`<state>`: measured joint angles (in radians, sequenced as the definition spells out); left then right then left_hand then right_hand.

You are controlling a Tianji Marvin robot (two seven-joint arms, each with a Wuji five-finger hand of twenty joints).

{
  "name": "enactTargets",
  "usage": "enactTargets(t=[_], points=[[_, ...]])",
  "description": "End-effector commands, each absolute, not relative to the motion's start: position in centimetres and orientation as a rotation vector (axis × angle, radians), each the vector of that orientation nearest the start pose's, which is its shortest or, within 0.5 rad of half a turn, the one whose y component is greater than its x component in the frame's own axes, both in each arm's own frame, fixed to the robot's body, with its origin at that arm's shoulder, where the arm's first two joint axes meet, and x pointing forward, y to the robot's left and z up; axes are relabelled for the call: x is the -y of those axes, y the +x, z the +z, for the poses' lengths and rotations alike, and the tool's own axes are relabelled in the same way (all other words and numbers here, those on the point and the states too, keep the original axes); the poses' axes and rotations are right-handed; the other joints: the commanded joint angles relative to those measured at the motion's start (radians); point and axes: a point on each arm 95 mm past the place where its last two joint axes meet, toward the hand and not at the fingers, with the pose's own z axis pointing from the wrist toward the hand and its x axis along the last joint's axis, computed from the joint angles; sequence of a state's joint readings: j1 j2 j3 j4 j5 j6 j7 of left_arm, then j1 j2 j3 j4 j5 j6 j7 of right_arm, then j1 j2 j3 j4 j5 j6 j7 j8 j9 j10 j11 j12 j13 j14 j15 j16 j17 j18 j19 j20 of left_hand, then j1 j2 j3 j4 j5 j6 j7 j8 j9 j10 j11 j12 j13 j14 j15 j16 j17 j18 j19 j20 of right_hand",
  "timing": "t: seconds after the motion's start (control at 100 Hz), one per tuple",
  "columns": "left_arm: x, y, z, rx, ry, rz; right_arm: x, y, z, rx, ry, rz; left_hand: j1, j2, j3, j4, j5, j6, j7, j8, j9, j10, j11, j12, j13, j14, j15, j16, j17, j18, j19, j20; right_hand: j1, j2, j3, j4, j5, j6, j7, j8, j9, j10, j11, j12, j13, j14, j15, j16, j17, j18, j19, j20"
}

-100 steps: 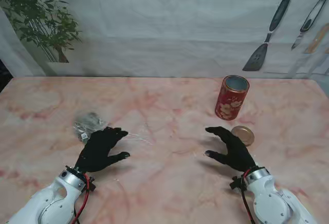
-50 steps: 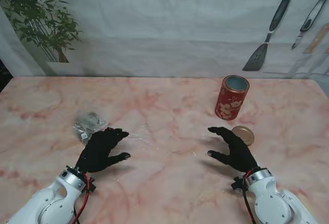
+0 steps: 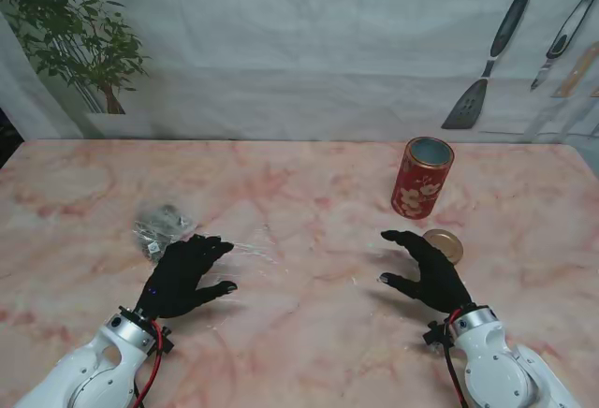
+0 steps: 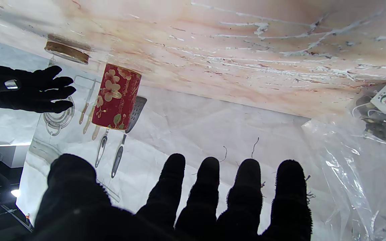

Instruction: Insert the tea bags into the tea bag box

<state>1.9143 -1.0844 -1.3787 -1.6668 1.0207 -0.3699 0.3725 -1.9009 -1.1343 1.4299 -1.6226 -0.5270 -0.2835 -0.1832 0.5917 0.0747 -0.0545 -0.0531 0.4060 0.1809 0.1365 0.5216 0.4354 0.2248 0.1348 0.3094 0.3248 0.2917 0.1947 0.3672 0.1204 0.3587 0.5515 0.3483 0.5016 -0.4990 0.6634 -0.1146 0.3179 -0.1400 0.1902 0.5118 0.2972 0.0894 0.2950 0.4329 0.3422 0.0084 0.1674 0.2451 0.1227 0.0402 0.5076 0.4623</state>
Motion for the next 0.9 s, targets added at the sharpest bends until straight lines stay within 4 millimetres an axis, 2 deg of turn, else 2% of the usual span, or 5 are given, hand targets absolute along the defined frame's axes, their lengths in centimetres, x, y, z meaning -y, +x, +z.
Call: enactTargets(t=[0.0,0.22,0.31,0.64,0.89], points=[[-2.5,29.4,-35.8,-1.424,-1.105,-1.814,5.5,31.3,-37.4,1.412,-2.185,-2.421,-0.003,0.002,0.020,0.024,0.001,-0.009,0.002,-0.004,-0.014,-0.027,0.004,-0.013,0.000,-0.017,-0.021,-0.008,-0.002,-0.015,0.030,-0.006,0.013,0.001,-0.022,0.028,-0.039,-0.030,-0.012,-0.007,0.013,-0.002,0.010,0.009,0.016,0.001,0.005,0.009,0.004,-0.016,0.026,0.014],[-2.5,29.4,-35.8,-1.421,-1.102,-1.817,6.3,31.4,-36.9,1.451,-2.208,-2.407,-0.002,0.002,0.020,0.025,0.001,-0.007,0.002,-0.004,-0.015,-0.028,0.003,-0.013,0.000,-0.016,-0.021,-0.008,-0.003,-0.013,0.030,-0.007,0.024,0.000,-0.018,0.027,-0.039,-0.036,-0.019,-0.009,0.040,-0.001,0.019,0.013,0.045,0.008,0.018,0.014,0.031,-0.007,0.064,0.025],[-2.6,29.3,-35.8,-1.424,-1.106,-1.814,6.6,31.5,-36.6,1.469,-2.210,-2.402,-0.002,0.002,0.020,0.025,0.001,-0.007,0.001,-0.004,-0.015,-0.028,0.003,-0.013,-0.001,-0.015,-0.021,-0.008,-0.002,-0.012,0.031,-0.006,0.031,-0.002,-0.016,0.027,-0.036,-0.042,-0.021,-0.010,0.061,0.014,0.022,0.013,0.063,0.023,0.027,0.018,0.039,-0.013,0.078,0.027],[-2.5,29.2,-35.9,-1.439,-1.119,-1.815,8.1,32.3,-33.3,1.635,-2.203,-2.402,-0.002,0.002,0.020,0.025,0.001,-0.006,0.001,-0.005,-0.015,-0.027,0.003,-0.013,0.001,-0.016,-0.020,-0.007,-0.002,-0.012,0.032,-0.005,0.038,0.002,-0.004,0.025,-0.035,-0.057,-0.041,-0.021,0.148,0.005,0.065,0.040,0.151,0.046,0.092,0.057,0.086,0.001,0.182,0.029],[-2.5,29.0,-35.9,-1.444,-1.131,-1.803,9.8,33.7,-31.2,1.669,-2.227,-2.422,-0.002,0.002,0.020,0.025,0.000,-0.007,0.001,-0.005,-0.014,-0.027,0.004,-0.013,0.001,-0.016,-0.020,-0.007,-0.002,-0.011,0.032,-0.005,0.041,-0.006,0.011,0.024,-0.038,-0.070,-0.063,-0.030,0.186,-0.008,0.118,0.076,0.204,0.056,0.134,0.092,0.102,0.023,0.253,0.024]])
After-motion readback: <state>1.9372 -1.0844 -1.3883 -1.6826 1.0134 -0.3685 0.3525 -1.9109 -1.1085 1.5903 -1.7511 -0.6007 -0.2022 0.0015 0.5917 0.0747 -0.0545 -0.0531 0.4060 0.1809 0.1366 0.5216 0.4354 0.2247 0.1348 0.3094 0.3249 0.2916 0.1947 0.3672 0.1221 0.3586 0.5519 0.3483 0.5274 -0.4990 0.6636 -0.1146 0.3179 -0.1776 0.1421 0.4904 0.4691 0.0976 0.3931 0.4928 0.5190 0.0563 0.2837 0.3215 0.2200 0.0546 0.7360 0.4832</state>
